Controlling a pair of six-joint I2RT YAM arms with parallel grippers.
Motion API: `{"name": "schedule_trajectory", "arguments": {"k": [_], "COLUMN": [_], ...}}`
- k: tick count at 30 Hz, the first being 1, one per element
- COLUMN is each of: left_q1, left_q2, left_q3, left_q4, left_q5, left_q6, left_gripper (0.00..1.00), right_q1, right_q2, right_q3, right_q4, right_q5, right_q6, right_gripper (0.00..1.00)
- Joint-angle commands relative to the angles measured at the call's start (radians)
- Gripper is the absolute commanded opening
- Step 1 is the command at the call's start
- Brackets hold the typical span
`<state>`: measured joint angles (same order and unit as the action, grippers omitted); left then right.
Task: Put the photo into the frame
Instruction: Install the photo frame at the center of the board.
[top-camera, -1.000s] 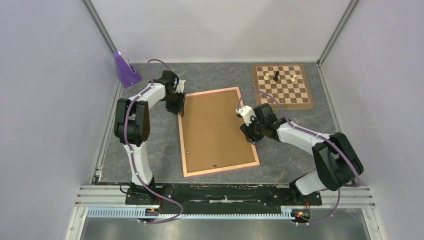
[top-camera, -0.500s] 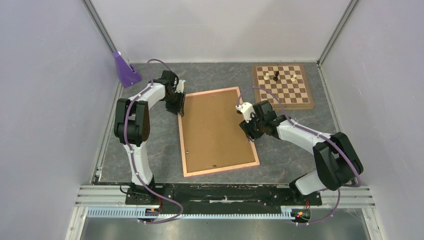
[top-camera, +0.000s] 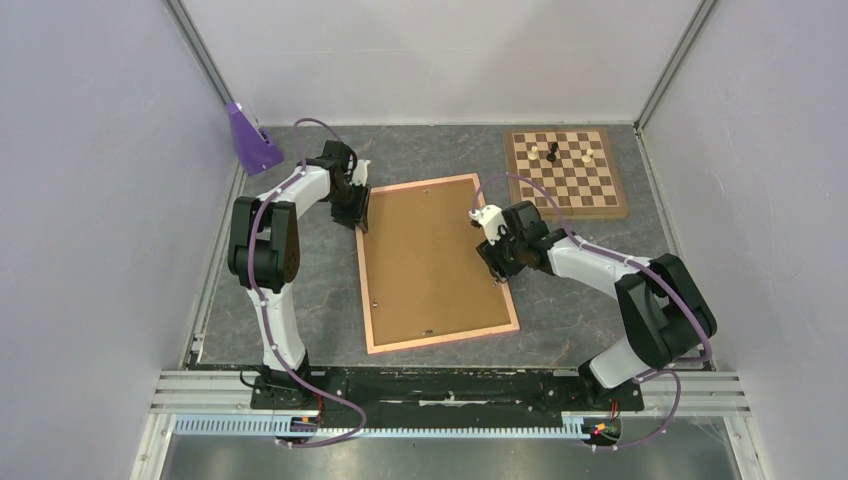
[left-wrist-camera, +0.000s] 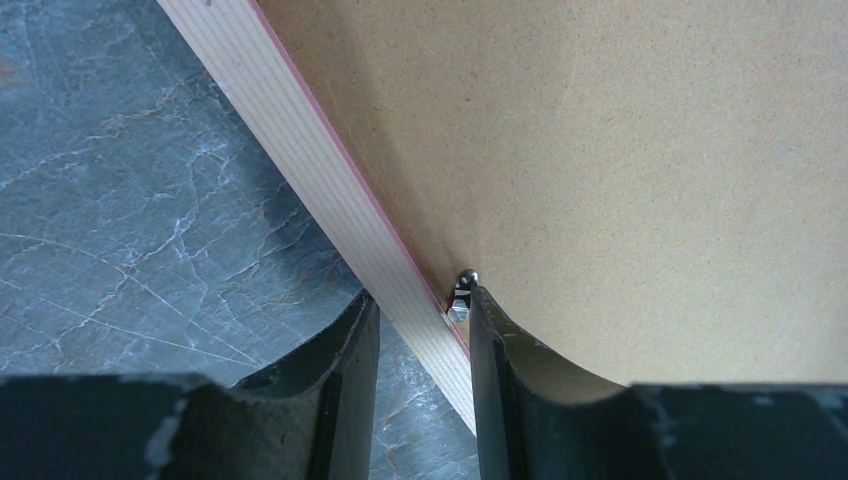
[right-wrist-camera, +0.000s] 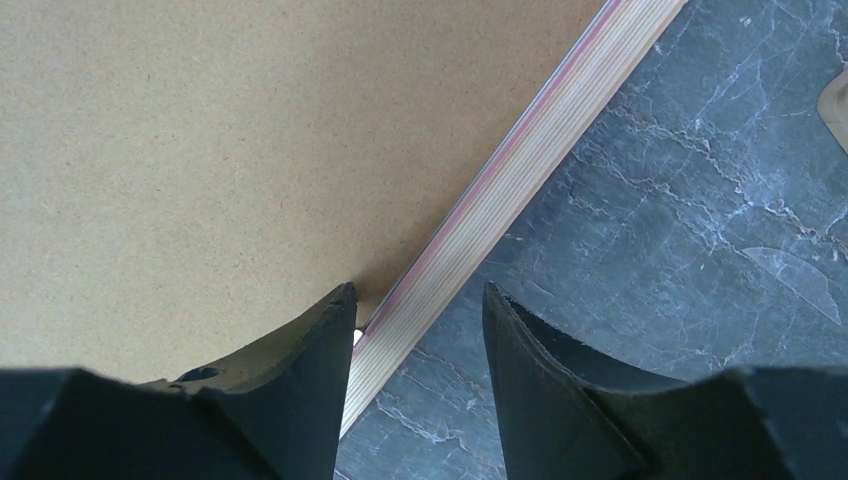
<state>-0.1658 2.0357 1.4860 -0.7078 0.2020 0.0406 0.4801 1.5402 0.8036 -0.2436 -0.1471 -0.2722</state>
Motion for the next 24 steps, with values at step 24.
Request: {"name": "schedule_trajectory", "arguments": {"k": [24], "left_q1": [-0.001], "left_q2": [0.005], "left_q3": [-0.003], "left_q4": [0.064], "left_q5": [-0.034], "left_q6": [0.014], "left_gripper": [0.31], "right_q1": [-0.001], "right_q2": [-0.033], "right_q3": [-0.041], "right_q4": [-0.094], "right_q5": [0.028], "right_q6": [-0.088], "right_gripper": [0.47]}}
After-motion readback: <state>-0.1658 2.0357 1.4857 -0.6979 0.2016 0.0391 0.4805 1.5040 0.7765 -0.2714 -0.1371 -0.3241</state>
